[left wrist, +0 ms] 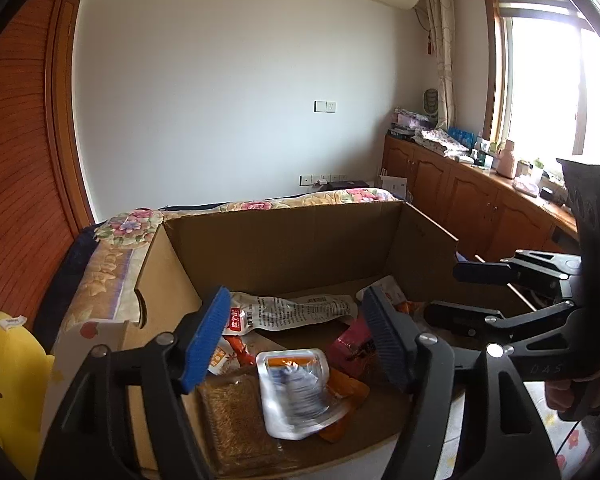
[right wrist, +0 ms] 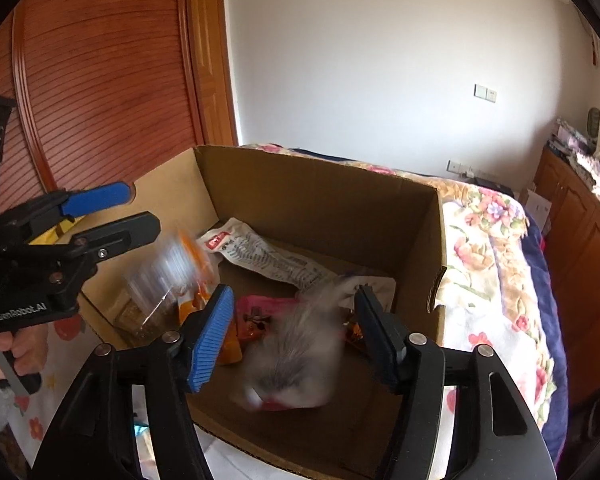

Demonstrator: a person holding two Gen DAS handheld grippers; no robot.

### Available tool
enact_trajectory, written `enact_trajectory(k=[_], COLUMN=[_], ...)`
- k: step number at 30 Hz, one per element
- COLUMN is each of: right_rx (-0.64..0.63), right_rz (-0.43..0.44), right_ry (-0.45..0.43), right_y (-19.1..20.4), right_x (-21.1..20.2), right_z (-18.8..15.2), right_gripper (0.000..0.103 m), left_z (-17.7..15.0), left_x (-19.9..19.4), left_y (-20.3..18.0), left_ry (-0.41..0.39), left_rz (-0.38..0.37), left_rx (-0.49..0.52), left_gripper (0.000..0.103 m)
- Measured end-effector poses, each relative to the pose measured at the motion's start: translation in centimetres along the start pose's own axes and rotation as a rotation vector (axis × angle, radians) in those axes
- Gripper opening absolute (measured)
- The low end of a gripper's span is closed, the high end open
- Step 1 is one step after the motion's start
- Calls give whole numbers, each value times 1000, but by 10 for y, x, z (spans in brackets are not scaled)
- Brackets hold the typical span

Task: Organize snacks
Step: 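Open the right gripper inside the box while the left releases the pouch, then move both open grippers toward the teal wrapper beside the box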

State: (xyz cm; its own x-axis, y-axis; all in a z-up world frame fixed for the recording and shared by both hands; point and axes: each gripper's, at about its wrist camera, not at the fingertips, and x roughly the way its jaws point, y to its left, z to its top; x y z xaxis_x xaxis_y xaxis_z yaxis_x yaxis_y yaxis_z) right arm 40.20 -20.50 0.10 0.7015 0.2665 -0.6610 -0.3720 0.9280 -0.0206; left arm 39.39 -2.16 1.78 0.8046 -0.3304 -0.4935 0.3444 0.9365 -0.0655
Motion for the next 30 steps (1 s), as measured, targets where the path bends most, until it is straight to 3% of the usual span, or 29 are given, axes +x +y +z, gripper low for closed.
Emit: enact_trajectory(k=[11,19,30], right_rx=[28,19,-1], right_rz=[8,30,69], right_ry=[-27,-14,23], right_y=[2,22,51], right_x=[-31,-66,-82], right_z=[-5,-32,-63], right_gripper=[67,67,67], left_z=[-11,-43,-76], left_x=[-44,-71,-90], left_y=[-7,-13,-12], left_ry=[-26,3,46], left_rz=[7,-4,2], left_rx=[34,43,18], left_gripper=[71,71,71])
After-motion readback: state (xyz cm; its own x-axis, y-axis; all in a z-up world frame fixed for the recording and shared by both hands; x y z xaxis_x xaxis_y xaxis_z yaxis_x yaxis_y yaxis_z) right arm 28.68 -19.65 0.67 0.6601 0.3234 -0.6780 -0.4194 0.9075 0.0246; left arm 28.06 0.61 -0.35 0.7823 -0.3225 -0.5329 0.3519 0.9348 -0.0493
